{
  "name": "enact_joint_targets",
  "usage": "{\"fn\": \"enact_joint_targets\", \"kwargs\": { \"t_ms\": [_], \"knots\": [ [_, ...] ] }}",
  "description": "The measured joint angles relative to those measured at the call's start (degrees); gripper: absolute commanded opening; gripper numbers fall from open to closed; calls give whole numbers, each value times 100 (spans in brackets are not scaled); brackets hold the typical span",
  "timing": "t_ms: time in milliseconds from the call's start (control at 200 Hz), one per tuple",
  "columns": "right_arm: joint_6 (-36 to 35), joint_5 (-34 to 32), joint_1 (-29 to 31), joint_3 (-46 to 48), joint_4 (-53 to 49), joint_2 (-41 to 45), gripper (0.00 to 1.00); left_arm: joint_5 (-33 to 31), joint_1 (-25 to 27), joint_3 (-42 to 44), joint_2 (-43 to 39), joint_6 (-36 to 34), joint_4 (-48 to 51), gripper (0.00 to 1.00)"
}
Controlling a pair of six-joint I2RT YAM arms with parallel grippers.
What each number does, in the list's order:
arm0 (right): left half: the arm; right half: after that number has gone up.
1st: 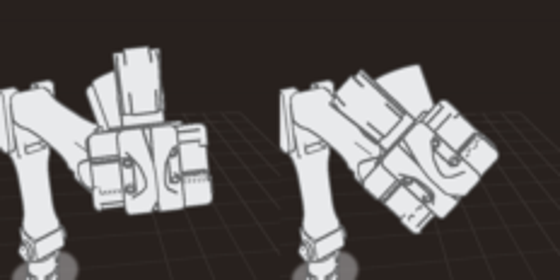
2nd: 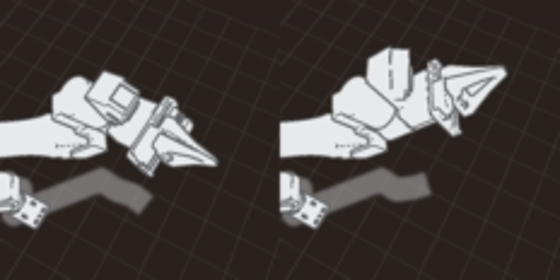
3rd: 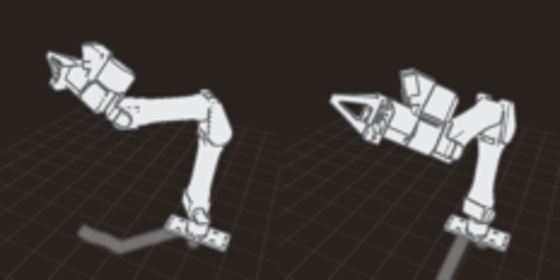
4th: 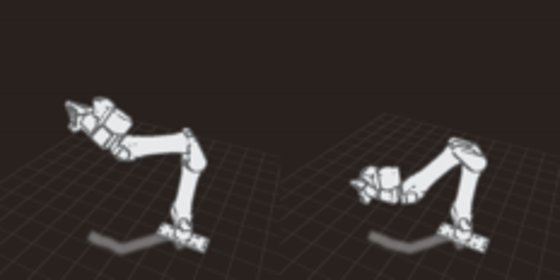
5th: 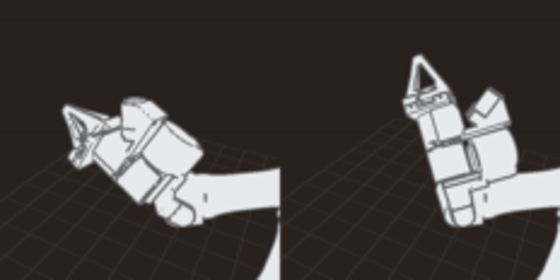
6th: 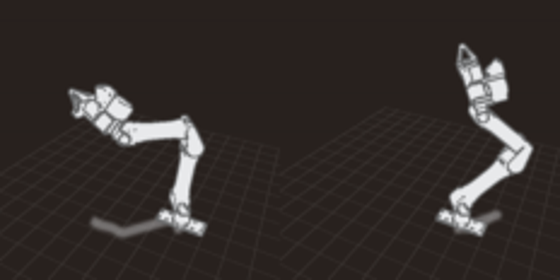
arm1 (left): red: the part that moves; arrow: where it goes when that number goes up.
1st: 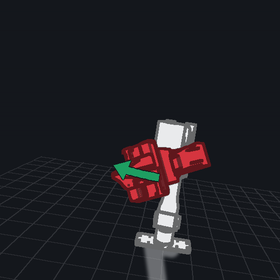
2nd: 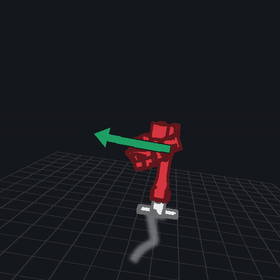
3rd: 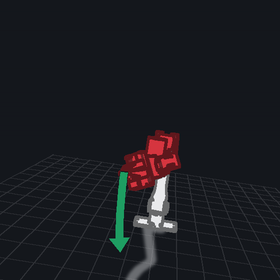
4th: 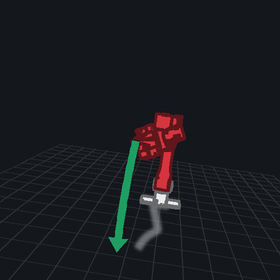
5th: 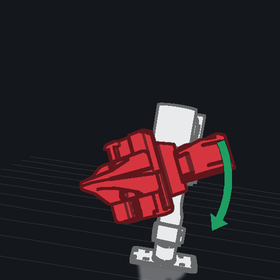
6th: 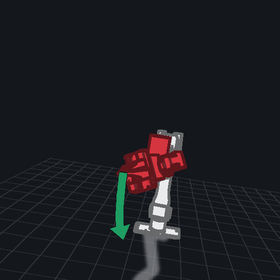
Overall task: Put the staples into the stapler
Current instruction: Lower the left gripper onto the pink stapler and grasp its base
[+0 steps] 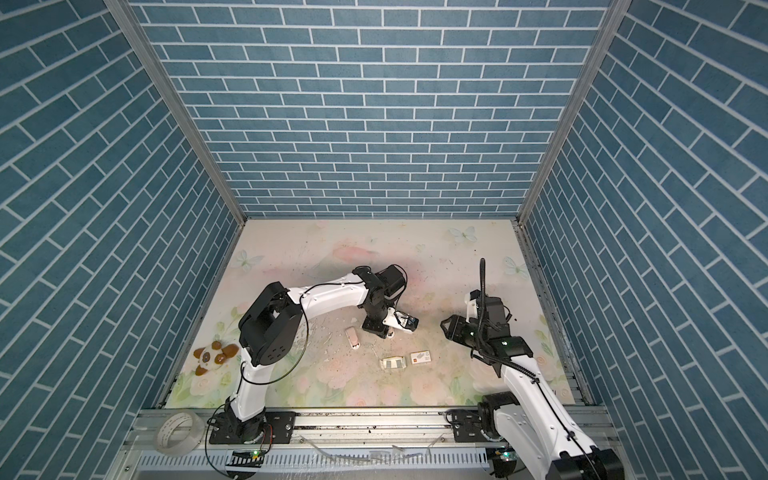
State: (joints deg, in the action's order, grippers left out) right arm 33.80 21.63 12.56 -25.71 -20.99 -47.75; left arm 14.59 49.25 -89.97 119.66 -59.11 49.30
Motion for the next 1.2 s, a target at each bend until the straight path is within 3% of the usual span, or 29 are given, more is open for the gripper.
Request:
{"fn": "enact_joint_targets", "kwargs": {
  "t_ms": [210, 440, 585, 1200],
  "knots": [
    [0, 28, -9, 0, 4, -17, 48, 7, 15, -2, -42, 96, -13, 48],
    [0, 57, -9, 0, 9, -76, 47, 22, 28, -72, -42, 181, 2, 38],
    [0, 68, -11, 0, 20, -79, 47, 26, 48, -74, -42, 221, 4, 37],
    [2, 153, -15, 55, 48, -79, 46, 2, 76, -74, -42, 431, -26, 6]
  ]
}}
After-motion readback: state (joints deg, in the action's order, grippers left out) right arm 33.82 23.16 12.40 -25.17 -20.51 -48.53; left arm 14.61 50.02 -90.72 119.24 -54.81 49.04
